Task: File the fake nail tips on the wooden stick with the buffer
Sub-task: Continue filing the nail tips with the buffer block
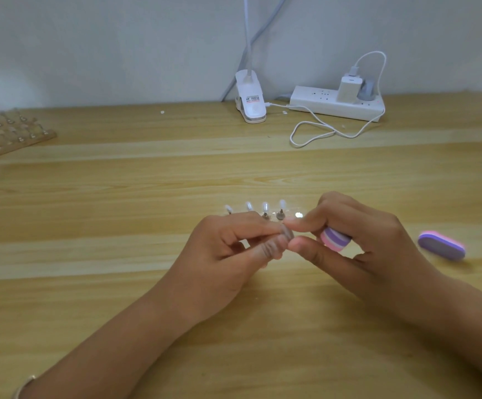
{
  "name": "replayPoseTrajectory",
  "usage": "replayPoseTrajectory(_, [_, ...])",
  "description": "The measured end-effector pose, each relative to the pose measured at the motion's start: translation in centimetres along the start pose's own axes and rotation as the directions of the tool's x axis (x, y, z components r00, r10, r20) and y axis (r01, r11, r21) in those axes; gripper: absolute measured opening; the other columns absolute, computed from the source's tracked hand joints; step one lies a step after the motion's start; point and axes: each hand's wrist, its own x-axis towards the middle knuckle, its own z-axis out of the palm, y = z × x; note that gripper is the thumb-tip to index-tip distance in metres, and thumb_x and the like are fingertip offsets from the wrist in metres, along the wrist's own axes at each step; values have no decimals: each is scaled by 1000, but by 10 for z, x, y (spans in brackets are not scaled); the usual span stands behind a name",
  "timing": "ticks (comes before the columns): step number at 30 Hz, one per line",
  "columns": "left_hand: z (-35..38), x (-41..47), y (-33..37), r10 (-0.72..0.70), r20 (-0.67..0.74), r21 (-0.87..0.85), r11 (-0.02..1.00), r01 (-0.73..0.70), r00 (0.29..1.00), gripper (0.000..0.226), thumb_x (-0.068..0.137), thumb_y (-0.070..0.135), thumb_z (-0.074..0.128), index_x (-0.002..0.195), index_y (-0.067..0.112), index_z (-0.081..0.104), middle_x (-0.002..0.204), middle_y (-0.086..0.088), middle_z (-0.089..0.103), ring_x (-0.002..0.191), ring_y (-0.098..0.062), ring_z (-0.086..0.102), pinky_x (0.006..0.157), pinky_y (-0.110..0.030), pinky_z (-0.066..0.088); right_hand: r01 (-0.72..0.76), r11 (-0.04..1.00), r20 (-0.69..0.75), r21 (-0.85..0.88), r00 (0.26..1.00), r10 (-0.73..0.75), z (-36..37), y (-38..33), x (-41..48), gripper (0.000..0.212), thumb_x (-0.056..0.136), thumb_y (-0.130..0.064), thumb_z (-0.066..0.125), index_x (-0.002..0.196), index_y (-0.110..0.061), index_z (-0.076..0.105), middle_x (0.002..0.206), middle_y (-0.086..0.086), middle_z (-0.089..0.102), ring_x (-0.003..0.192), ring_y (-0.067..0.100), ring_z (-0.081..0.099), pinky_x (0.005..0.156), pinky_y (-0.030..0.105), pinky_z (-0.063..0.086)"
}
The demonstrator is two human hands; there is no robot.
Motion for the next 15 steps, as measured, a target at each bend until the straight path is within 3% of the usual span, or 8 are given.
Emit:
replayPoseTrajectory(7, [-1, -1, -1, 23, -22, 102, 995, -21, 999, 11, 87, 24, 63, 86, 22, 74, 70, 7, 63, 61, -4, 56, 57, -24, 46, -36, 999, -13, 20, 999, 36, 5, 0, -2, 26, 91, -23, 73, 90, 2, 68, 92, -26, 47, 83, -9, 51, 78, 7, 37])
replayPoseTrajectory(11, [-2, 0, -1, -26, -15, 76, 997, 27, 1000, 12, 90, 17, 66, 86, 13, 76, 69, 13, 65, 62, -3, 59, 56, -10, 42, -81, 996, 66, 29, 995, 79, -3, -2, 1, 30, 91, -33, 72, 107, -8, 70, 84, -16, 48, 80, 0, 50, 77, 11, 37])
replayPoseTrajectory(13, [-1, 0, 0, -47, -19, 47, 998, 48, 999, 15, 90, 11, 62, 88, 14, 76, 70, 10, 68, 62, -4, 61, 54, -8, 42, -116, 991, 92, 71, 990, 110, -10, -3, 2, 33, 92, -29, 55, 120, -13, 61, 80, -4, 46, 77, 6, 48, 73, 13, 36])
replayPoseTrajectory(15, [0, -1, 1, -66, -29, 69, 995, 67, 997, 16, 90, 12, 61, 86, 17, 76, 71, 13, 68, 63, -3, 61, 54, -8, 42, -174, 975, 112, 138, 981, 159, -15, -3, 1, 33, 88, -24, 39, 120, -18, 48, 82, 3, 44, 74, 11, 44, 67, 19, 36])
